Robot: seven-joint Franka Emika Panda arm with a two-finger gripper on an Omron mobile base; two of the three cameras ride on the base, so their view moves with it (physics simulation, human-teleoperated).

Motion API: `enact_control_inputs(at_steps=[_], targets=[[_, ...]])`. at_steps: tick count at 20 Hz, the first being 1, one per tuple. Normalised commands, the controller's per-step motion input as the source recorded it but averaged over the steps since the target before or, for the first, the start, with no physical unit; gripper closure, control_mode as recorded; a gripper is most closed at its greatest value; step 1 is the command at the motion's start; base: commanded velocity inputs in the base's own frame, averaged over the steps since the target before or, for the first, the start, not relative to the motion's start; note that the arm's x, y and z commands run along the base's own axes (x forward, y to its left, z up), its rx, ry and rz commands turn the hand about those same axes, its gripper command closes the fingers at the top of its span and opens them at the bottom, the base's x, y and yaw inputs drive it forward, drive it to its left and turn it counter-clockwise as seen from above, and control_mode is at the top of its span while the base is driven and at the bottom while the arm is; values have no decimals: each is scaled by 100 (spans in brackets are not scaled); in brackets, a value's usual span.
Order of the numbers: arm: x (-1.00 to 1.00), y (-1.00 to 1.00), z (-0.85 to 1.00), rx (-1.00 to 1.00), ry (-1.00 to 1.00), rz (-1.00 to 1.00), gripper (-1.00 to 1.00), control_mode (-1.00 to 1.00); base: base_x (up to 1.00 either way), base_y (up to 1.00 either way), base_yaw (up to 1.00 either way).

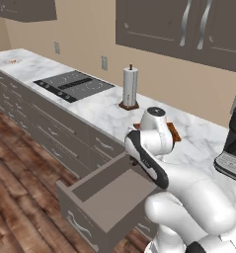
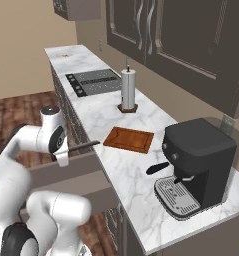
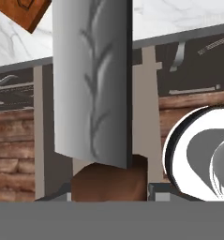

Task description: Pick up the knife from the drawer and place it on the cutting board. Then place the meat from the plate to the cutting board.

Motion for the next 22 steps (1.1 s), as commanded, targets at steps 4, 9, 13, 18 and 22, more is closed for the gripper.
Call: enact_control_inputs(at_steps=[4,9,13,18,22], targets=[[57,-55,9,0,0,0,100,-100,0,0,0],[70,-39,2,0,2,0,100,-100,0,0,0],[67,-28,0,0,0,1,100,-100,0,0,0],[66,-25,0,0,0,1,100,-100,0,0,0],[72,-33,0,0,0,1,100,-100,0,0,0]])
